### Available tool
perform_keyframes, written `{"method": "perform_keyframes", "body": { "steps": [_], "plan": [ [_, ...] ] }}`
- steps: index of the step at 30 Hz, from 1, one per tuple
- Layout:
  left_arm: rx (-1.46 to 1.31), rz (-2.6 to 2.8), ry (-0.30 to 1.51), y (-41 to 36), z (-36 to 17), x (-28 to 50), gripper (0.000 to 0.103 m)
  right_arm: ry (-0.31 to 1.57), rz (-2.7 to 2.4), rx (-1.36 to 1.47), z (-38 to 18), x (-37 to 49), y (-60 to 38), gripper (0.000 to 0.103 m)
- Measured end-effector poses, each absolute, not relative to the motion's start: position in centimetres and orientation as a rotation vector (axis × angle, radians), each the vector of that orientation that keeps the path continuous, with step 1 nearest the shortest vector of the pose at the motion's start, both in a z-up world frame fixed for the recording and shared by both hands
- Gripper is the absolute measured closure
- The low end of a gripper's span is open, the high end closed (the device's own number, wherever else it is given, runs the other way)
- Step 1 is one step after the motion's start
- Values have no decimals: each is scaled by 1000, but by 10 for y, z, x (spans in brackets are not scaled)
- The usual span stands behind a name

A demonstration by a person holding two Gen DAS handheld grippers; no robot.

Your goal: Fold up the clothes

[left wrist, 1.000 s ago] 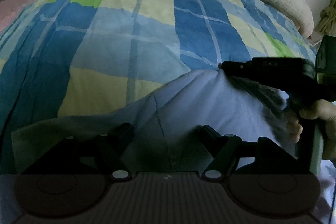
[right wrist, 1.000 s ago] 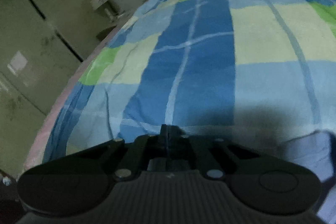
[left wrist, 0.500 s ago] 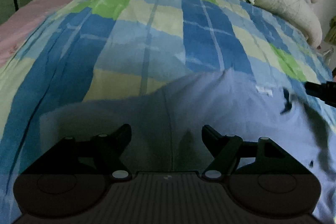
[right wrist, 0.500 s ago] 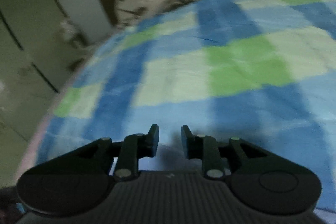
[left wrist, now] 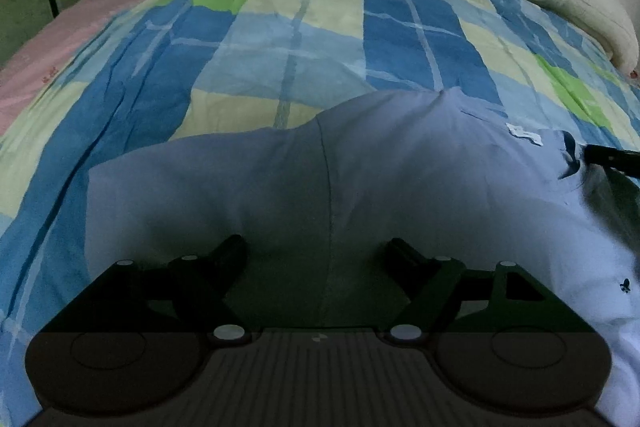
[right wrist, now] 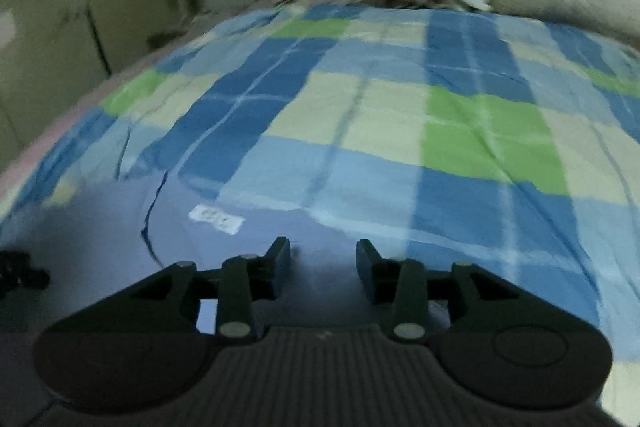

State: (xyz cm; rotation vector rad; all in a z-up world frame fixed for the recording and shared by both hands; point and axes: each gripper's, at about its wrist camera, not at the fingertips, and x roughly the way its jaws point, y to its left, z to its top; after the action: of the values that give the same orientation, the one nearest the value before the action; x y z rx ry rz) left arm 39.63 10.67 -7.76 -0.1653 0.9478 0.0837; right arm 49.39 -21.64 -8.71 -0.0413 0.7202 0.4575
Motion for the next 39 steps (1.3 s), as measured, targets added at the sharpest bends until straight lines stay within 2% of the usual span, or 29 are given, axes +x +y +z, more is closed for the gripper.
{"method": "perform_keyframes", "body": {
  "steps": [2, 4, 6, 11, 17, 18, 21, 22, 29, 39],
  "plan": [
    [-172, 78, 952, 108, -78, 397, 21, 735, 432, -70, -93, 501, -208, 66],
    [-183, 72, 955, 110, -78, 397, 21, 754, 385, -101, -100, 509, -203, 84],
    [-188, 65, 956, 112, -78, 397, 21, 756, 355, -91, -101, 514, -206, 92],
    [-180, 55, 953, 111, -82, 398, 20, 764, 342, 64, -103, 532, -225, 93],
    [-180, 67, 946, 108, -86, 400, 17, 754, 324, 147, -118, 534, -228, 90],
    [-185, 67, 942, 109, -86, 400, 17, 746, 329, 139, -116, 532, -227, 88],
    [-214, 64, 930, 112, -83, 397, 17, 745, 331, 138, -106, 527, -229, 67],
    [-227, 61, 929, 114, -81, 395, 17, 740, 328, 162, -100, 523, -233, 66],
    [-299, 15, 931, 125, -63, 360, 19, 738, 427, 355, -64, 444, -290, 64],
    [-357, -110, 1047, 130, -61, 259, 19, 809, 325, 539, -75, 266, -344, 60]
  ]
}}
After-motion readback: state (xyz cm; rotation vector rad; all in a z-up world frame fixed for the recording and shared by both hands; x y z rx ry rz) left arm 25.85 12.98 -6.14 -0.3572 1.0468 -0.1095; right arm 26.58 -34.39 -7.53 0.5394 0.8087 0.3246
